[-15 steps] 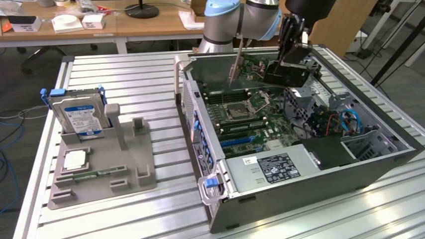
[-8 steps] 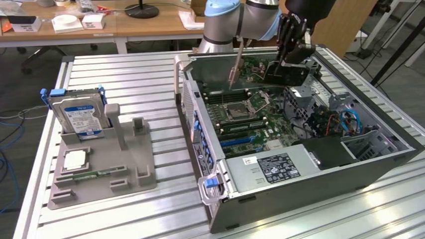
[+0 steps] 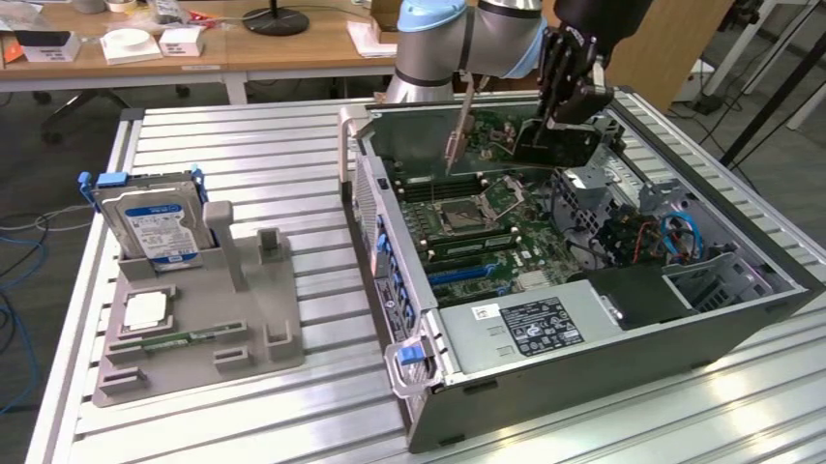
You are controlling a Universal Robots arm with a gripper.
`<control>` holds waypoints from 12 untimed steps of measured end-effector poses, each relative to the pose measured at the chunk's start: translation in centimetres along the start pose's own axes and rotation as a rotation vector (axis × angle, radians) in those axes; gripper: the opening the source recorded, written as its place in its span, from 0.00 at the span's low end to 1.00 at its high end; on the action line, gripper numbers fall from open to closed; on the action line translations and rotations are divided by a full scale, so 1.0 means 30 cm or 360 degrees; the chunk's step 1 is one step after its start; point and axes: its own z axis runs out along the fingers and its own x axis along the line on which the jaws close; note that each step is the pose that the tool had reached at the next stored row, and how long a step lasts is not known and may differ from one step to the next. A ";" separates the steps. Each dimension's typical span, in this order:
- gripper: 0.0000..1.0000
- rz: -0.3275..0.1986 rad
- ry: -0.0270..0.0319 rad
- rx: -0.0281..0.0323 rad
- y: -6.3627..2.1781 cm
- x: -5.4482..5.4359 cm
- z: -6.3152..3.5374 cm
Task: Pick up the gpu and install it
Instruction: 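Pick up the gpu and move the gpu toward the slot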
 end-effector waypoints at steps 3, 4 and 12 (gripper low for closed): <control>0.26 -0.0071 0.00022 -0.00014 0.000 0.000 0.006; 0.26 -0.0091 0.00026 -0.00004 -0.001 0.000 0.008; 0.26 -0.0195 0.00001 0.00118 -0.001 0.000 0.021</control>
